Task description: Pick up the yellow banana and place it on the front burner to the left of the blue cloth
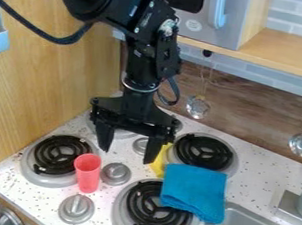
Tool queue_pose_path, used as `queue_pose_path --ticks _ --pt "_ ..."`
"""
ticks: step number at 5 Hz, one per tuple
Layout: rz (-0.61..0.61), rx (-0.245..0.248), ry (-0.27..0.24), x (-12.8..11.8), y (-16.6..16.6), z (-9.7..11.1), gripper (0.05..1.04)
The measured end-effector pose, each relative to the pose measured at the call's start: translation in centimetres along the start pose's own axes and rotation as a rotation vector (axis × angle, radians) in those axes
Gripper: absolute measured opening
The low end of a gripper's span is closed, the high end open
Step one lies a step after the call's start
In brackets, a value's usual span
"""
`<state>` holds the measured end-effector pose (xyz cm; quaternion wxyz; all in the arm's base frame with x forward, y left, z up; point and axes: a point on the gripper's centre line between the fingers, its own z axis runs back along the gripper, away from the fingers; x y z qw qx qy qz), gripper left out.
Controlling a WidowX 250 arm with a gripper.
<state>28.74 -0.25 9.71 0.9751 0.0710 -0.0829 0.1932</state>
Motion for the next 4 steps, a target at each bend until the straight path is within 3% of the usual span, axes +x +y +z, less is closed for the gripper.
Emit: queue_pose_path --ticks 1,2,3,4 --pt "-0.004 0.011 0.027 -0.4 0.0 -0.8 1.01" --pt "-0.081 0.012 0.107 1.5 -2.0 -4.3 1.01" --pt "-0.072 0.034 0.13 4.2 -2.8 -7.1 1.01" --pt "-0.062 0.048 0.117 7.1 -3.3 -9.1 1.01"
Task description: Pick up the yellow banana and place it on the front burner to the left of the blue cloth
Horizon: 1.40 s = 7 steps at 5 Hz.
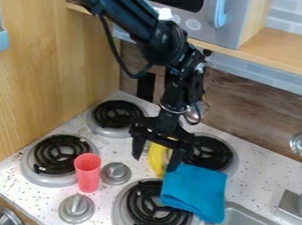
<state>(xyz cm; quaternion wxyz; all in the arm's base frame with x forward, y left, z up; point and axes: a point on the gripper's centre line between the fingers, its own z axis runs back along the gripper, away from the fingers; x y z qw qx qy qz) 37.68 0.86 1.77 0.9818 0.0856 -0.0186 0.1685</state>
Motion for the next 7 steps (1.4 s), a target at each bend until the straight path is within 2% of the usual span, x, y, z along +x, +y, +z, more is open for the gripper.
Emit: queue_pose_path --ticks 1,2,3,4,5,6,7 --pt "0.059 -0.017 -0.039 2.6 0.7 -0.6 1.01" --pt "0.063 0.001 -0.172 2.1 3.8 -1.6 1.01" --pt "0.045 0.046 -0.35 2.3 6.1 -0.2 1.01" --pt "0.005 0.024 -0.417 1.9 5.9 -0.4 1.01" --pt "0.001 -0.013 -0.444 2.3 5.5 -0.1 1.01" --pt "0.037 -0.067 -0.461 4.9 4.0 -0.3 1.01" --pt "0.059 -0.099 -0.442 6.8 2.7 -1.6 1.01"
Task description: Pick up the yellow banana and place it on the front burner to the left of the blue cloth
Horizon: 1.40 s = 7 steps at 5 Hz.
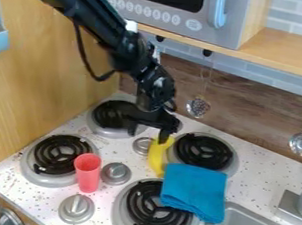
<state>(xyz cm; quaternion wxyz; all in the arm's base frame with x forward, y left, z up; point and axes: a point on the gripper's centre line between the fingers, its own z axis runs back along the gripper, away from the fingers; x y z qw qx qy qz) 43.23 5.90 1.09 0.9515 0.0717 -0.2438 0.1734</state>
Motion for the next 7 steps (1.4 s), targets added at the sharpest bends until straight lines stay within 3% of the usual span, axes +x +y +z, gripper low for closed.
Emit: queue_pose_path --ticks 1,3,4,6,7 --pt "-0.004 -0.02 0.02 0.1 -0.7 -1.2 1.01" --pt "-0.016 -0.06 0.051 -0.5 -1.3 -1.5 1.01" --pt "-0.02 -0.051 0.11 -1.7 -1.4 -3.2 1.01" --pt "-0.014 -0.046 0.158 -2.2 -1.7 -4.7 0.977" --pt "-0.006 -0.049 0.162 -2.2 -1.8 -4.7 0.708"
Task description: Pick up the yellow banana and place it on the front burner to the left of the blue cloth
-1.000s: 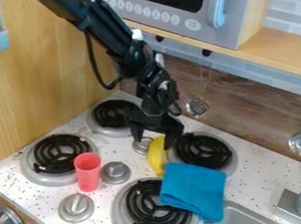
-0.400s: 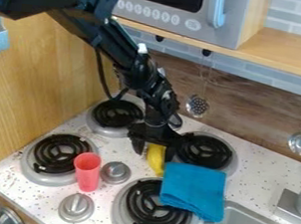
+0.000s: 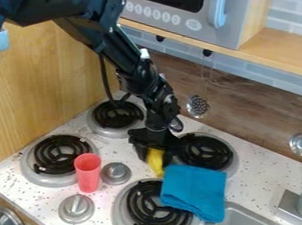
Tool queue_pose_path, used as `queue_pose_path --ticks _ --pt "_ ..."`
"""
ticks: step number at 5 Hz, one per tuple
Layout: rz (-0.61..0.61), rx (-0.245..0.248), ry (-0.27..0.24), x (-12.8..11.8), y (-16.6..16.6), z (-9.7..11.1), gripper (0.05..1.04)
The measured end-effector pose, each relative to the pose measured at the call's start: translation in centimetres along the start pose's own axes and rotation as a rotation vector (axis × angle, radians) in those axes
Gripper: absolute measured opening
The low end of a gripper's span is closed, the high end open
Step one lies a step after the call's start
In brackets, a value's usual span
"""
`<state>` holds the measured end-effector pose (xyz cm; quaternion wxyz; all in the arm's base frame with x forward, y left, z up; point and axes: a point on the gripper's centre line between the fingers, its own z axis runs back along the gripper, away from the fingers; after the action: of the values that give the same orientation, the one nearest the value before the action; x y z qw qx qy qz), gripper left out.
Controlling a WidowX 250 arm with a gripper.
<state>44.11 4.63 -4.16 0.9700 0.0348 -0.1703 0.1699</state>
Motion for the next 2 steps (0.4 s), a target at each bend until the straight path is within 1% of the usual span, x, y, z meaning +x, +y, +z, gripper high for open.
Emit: queue_pose_path --ticks 1,2 --pt "-0.003 -0.004 -0.001 -0.02 -0.06 0.02 0.583" --pt "0.006 -0.02 0.004 -0.65 -0.01 0.77 0.583"
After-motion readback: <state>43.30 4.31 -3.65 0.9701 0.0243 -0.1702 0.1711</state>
